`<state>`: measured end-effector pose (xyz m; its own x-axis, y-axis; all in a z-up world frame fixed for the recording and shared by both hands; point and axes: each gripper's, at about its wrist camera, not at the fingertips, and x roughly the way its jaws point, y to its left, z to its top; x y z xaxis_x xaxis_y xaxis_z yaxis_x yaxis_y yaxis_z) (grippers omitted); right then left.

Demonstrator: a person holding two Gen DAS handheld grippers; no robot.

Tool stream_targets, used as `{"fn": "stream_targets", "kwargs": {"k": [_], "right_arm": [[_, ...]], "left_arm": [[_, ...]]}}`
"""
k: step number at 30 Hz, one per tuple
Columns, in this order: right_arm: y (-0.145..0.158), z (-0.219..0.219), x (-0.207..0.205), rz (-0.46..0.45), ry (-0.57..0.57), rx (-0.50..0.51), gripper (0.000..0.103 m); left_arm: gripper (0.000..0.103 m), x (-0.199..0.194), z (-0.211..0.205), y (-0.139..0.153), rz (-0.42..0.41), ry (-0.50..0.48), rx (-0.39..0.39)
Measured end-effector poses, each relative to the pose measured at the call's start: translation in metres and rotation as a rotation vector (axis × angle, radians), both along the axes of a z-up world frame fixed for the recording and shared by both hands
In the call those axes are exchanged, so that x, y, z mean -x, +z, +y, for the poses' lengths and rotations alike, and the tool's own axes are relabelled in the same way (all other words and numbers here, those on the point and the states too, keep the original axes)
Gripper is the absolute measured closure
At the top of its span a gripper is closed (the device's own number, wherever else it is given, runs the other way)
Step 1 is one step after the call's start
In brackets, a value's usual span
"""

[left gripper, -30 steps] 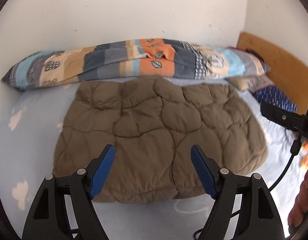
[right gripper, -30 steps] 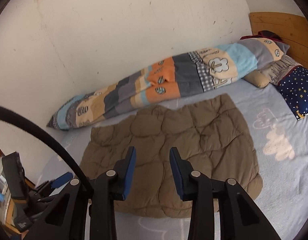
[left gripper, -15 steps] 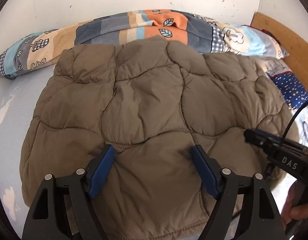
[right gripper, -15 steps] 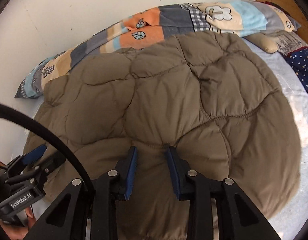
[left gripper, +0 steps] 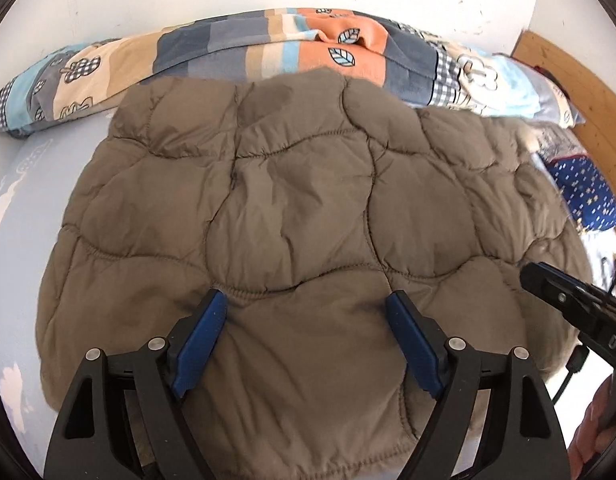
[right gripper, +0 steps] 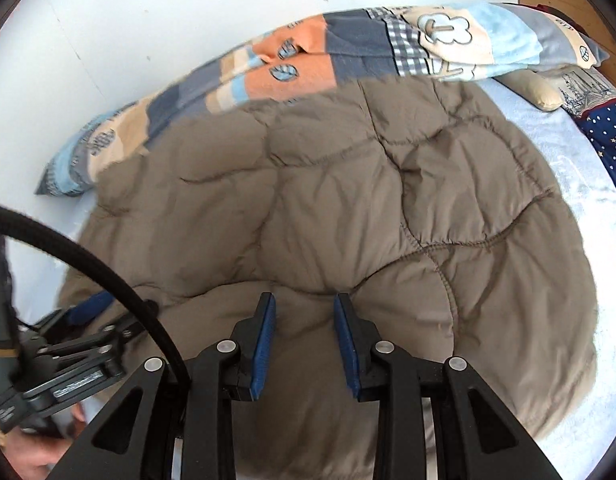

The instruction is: Fold large clothes

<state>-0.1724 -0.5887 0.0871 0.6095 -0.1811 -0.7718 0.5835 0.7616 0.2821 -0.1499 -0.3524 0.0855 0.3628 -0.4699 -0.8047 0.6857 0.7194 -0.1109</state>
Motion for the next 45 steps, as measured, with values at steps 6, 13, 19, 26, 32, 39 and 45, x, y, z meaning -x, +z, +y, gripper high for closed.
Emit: {"fn": "stream_targets", "kwargs": {"k": [6,13,19,26,32,39,45], "right_arm": [[0.028,0.021,0.025,-0.042,0.039,0.03,0.071],[0.024,0.061,0.032,-0.014,0.143,0.056,0.071],[0.014,0.075,0.015,0.008,0.173,0.058,0.071],[-0.017,0.059,-0.002,0.051,0.146,-0.033,0.071],[-0.02,0.054,-0.006,0.063,0.146,-0.06,0.07],[0.03,0.021,0.03,-0.094,0.053,-0.02,0.069],[0.028,-0.036,0.075,-0.074,-0.15,-0.032,0.069]], "left_arm": [[0.02,0.009,0.031,0.02,-0.007,0.009,0.004],[0.02,-0.002,0.074,0.017,-0.021,0.071,-0.02],[0.02,-0.024,0.078,0.002,-0.016,0.11,-0.054],[0.019,-0.036,0.072,-0.012,0.005,0.121,-0.078],[0.019,-0.04,0.077,-0.002,0.019,0.132,-0.027],[0.019,-0.063,0.105,0.017,0.033,0.209,0.042],[0.019,-0.087,0.121,-0.008,0.141,0.275,0.019]]}}
